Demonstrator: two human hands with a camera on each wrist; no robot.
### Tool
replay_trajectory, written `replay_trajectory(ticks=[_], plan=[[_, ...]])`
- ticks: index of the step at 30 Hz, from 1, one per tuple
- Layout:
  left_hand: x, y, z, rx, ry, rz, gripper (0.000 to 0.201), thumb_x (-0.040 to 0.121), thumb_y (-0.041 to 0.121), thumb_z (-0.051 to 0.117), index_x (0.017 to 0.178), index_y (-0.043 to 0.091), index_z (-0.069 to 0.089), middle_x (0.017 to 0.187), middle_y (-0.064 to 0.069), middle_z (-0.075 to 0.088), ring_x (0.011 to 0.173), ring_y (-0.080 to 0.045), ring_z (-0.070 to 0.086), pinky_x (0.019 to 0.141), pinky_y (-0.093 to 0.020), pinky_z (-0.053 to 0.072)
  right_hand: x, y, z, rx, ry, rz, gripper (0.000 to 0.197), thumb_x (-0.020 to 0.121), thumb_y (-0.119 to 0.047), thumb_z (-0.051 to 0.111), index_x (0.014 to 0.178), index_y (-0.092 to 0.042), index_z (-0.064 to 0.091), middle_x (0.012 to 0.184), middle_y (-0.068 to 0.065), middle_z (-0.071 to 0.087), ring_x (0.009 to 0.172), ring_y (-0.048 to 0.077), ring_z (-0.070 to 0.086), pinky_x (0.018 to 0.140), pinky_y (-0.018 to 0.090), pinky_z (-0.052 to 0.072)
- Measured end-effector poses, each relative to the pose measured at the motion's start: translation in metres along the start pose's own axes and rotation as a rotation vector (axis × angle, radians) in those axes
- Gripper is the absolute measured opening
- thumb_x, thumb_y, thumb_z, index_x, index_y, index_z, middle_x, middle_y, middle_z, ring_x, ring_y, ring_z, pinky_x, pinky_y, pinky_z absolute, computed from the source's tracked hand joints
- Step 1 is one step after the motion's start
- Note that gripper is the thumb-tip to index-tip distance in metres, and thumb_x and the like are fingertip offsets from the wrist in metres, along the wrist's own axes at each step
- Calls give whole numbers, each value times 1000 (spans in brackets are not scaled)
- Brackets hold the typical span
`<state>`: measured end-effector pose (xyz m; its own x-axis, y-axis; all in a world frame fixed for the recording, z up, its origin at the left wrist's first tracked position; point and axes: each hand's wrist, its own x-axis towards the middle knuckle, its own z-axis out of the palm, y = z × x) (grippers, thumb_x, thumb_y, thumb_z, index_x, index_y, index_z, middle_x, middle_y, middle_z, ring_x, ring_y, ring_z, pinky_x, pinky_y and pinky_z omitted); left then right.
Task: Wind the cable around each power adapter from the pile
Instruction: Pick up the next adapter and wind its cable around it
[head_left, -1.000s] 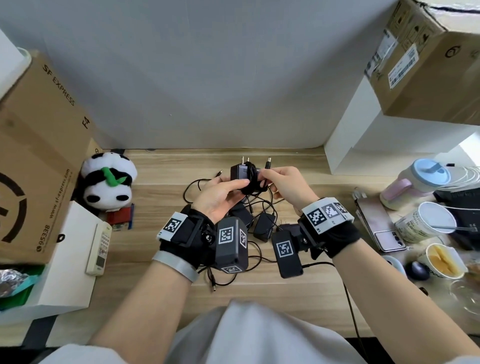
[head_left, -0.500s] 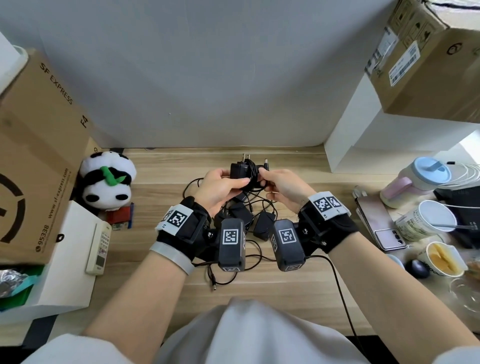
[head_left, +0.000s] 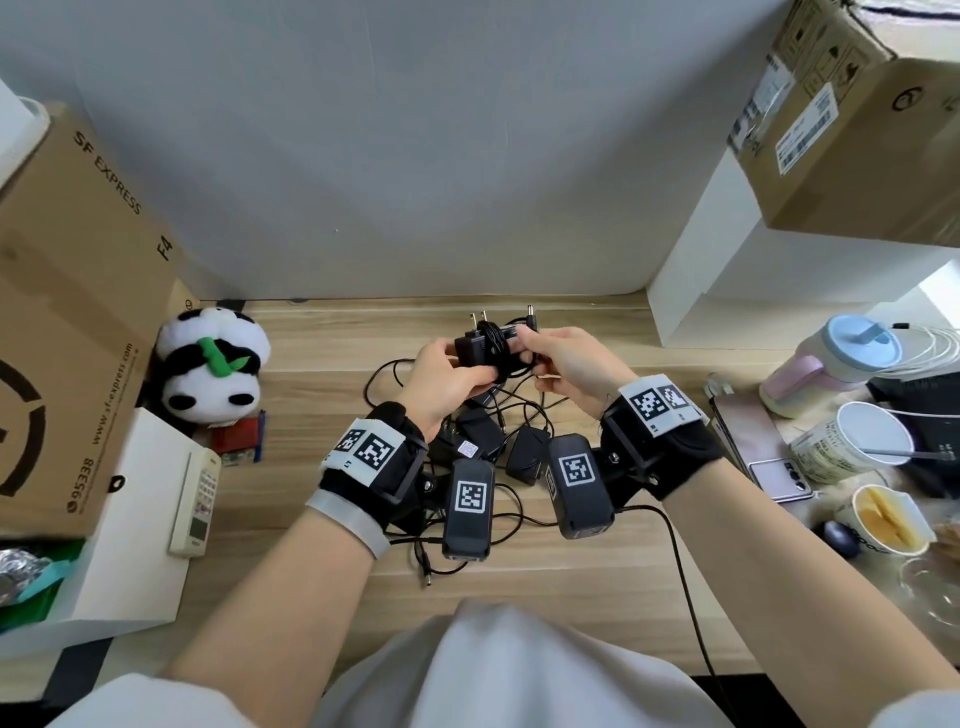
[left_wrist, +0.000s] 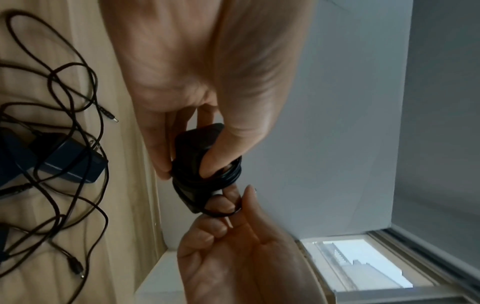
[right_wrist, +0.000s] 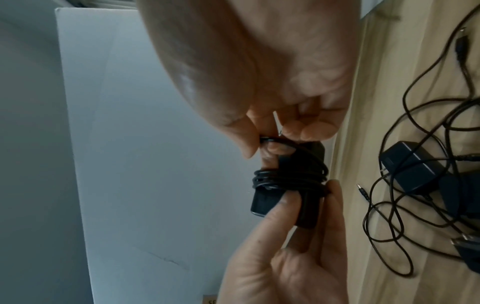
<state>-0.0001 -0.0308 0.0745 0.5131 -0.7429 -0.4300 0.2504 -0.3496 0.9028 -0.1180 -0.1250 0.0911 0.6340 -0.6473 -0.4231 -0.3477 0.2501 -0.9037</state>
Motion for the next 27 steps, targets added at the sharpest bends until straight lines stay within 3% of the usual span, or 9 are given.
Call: replay_trajectory(ticks=[5, 11, 14, 18, 22, 25, 27], plan=[[2, 2, 0, 216, 47, 55, 43, 73, 0, 72, 109, 10, 50, 111, -14, 62, 104, -28, 62, 96, -45, 49, 1, 8, 5, 18, -4, 24, 28, 98, -28, 46, 82, -11, 61, 68, -3, 43, 55, 7, 34, 57, 20, 36], [0, 3, -1, 323, 54, 167, 37, 77, 6, 72, 104, 13, 48, 97, 2, 56, 96, -17, 56, 89, -31, 46, 5, 10, 12, -10, 46, 23, 31, 99, -28, 43, 74, -10, 51, 66, 0, 43, 53, 9, 36, 58, 21, 39], [0, 2, -1, 309, 38, 177, 34, 78, 6, 71, 101, 14, 47, 96, 1, 57, 97, -20, 59, 92, -35, 48, 4, 9, 11, 8, 43, 27, 31, 99, -28, 43, 74, -10, 50, 66, 0, 43, 53, 9, 36, 58, 22, 40], [2, 0, 0, 139, 7, 110, 31, 77, -3, 70, 92, 14, 48, 106, -11, 58, 104, -28, 62, 90, -40, 53, 0, 13, 11, 116, 9, 14, 28, 99, -26, 43, 83, -7, 55, 67, 0, 43, 55, 9, 37, 58, 20, 42], [0, 7, -3, -119, -54, -14, 24, 84, -7, 61, 105, 1, 51, 109, -16, 59, 94, -24, 64, 73, -28, 59, -8, 12, 6, 49, 41, -114, 30, 100, -26, 38, 90, -9, 61, 68, -1, 46, 56, 8, 41, 63, 22, 47], [-2, 11, -7, -359, -99, -137, 25, 88, -6, 54, 113, -8, 52, 109, -24, 62, 88, -29, 66, 66, -28, 60, -13, 9, 3, 12, 80, -204, 41, 102, -28, 30, 102, -6, 64, 66, -2, 42, 51, 5, 42, 60, 22, 47], [-4, 11, -9, -432, -109, -176, 30, 90, -5, 52, 119, -11, 51, 108, -26, 63, 87, -31, 66, 68, -29, 60, -14, 8, 3, 14, 69, -239, 44, 103, -27, 27, 109, -4, 64, 66, -3, 42, 50, 4, 40, 59, 21, 47]])
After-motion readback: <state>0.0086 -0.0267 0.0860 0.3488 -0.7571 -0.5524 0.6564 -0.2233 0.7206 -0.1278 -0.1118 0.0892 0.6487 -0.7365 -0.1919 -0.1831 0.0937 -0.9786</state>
